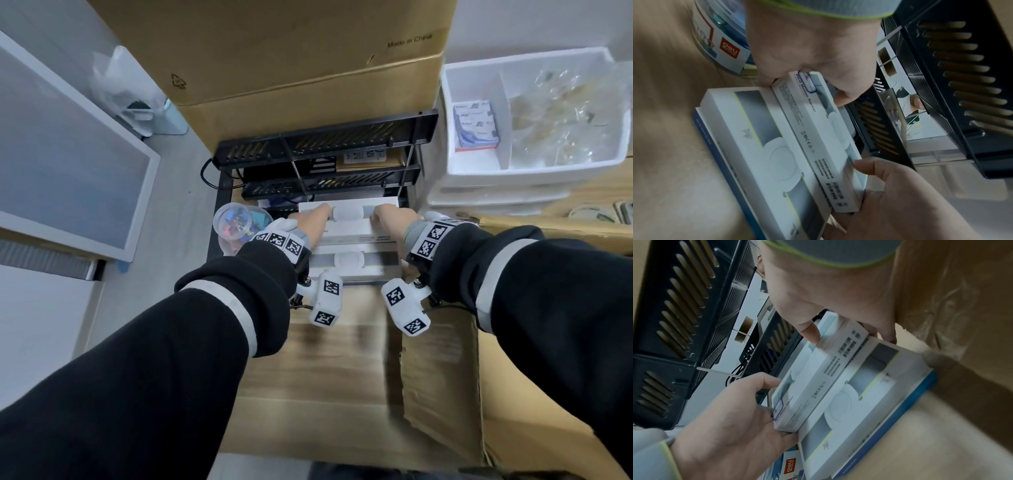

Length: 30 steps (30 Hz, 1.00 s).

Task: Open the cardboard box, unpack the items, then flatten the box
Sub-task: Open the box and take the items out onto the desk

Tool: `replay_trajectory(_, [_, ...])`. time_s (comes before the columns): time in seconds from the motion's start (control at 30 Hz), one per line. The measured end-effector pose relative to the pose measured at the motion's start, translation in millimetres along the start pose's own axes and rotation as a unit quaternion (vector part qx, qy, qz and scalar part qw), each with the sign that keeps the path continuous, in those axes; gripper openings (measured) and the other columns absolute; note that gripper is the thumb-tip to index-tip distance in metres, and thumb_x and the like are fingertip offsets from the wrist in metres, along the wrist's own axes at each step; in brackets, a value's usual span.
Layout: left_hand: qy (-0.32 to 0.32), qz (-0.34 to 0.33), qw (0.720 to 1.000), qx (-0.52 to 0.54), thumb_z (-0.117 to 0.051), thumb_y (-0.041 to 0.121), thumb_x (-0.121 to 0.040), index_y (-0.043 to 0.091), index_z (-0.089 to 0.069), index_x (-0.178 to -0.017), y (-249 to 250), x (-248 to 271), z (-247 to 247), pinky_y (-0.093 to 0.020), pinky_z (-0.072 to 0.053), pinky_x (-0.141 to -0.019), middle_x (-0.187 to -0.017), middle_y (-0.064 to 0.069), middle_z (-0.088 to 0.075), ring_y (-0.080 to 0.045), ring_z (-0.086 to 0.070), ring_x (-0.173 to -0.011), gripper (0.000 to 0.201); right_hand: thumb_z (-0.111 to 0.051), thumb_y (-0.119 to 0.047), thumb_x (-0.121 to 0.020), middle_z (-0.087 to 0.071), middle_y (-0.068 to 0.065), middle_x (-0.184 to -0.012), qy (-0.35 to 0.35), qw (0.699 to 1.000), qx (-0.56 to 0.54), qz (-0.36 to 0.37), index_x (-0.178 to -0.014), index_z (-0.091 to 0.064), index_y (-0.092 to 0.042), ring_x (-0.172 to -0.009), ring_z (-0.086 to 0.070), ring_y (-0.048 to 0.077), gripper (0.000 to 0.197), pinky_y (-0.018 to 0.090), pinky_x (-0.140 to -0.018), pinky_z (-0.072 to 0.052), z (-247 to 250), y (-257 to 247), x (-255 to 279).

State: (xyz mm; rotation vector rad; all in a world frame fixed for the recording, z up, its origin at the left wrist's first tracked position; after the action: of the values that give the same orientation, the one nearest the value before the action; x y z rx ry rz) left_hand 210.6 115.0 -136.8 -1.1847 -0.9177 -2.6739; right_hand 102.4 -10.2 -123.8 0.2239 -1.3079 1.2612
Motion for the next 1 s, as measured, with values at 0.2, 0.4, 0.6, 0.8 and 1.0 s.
replay_trajectory(0.2, [0.008,-0.012,1.0,-0.012,-0.055,0.05,-0.082,0.024,-0.038,-0.067,0.7,4.7,0.6,-0.044,-0.045,-0.103,-0.079,0.003,-0.049,-0.029,-0.057,-0.098,0.034,-0.053,-0.018,-0.094,-0.044,0.013,-0.147,0.034,0.996,-0.072,-0.04,-0.146,-0.039,-0.004,-0.135,-0.043,0.033,0.055,0.041,-0.112,-0.034,-11.0,-4.4,-3.1])
replay_trajectory(0.4, [0.053,-0.013,0.998,-0.029,-0.058,0.052,-0.069,0.022,-0.035,-0.068,-4.6,3.1,1.4,-0.041,-0.051,-0.092,-0.082,-0.002,-0.055,-0.017,-0.051,-0.072,0.038,-0.056,-0.045,-0.066,-0.063,0.01,-0.104,0.048,0.999,0.015,0.015,-0.107,-0.055,-0.014,-0.099,-0.059,0.035,0.05,0.05,-0.097,-0.047,-7.1,-0.4,-21.6])
replay_trajectory(0.6, [0.112,-0.03,0.99,-0.084,-0.06,0.043,-0.087,0.006,-0.047,-0.127,12.9,28.6,-6.0,-0.035,-0.039,-0.1,-0.119,-0.006,-0.055,-0.03,-0.052,-0.119,0.056,-0.051,-0.039,-0.077,-0.061,0.011,-0.113,0.029,0.995,0.068,0.067,-0.124,-0.056,-0.01,-0.1,-0.059,0.036,0.055,0.047,-0.098,-0.048,7.7,-19.8,11.0])
replay_trajectory(0.8, [0.205,-0.092,0.957,-0.181,-0.061,0.05,-0.084,0.01,-0.047,-0.128,37.3,58.4,-19.5,-0.044,-0.037,-0.101,-0.137,-0.014,-0.047,-0.033,-0.046,-0.125,0.061,-0.054,-0.019,-0.09,-0.053,0.009,-0.115,-0.049,0.989,0.082,0.109,-0.125,-0.052,-0.007,-0.108,-0.057,0.032,0.037,0.038,-0.091,-0.051,44.8,-31.8,66.1])
replay_trajectory(1.0, [0.147,-0.202,0.939,-0.235,-0.053,0.047,-0.081,0.015,-0.059,-0.092,63.7,97.5,-42.7,-0.036,-0.043,-0.071,-0.106,-0.011,-0.065,-0.033,-0.061,-0.097,0.035,-0.058,-0.019,-0.086,-0.073,0.014,-0.084,-0.094,0.984,0.071,0.136,-0.101,-0.063,-0.002,-0.073,-0.073,0.027,0.022,0.039,-0.077,-0.061,116.5,-23.4,85.4])
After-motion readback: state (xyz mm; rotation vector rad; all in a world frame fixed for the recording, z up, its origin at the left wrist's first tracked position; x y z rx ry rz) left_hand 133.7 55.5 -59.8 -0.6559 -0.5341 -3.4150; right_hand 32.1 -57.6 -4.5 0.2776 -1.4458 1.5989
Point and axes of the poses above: each hand's wrist, its own x-axis away from the middle knuckle, its own z-axis out of the back of the hand, y = z × x, the point moved 1 cm from there along -x, towards the middle knuckle
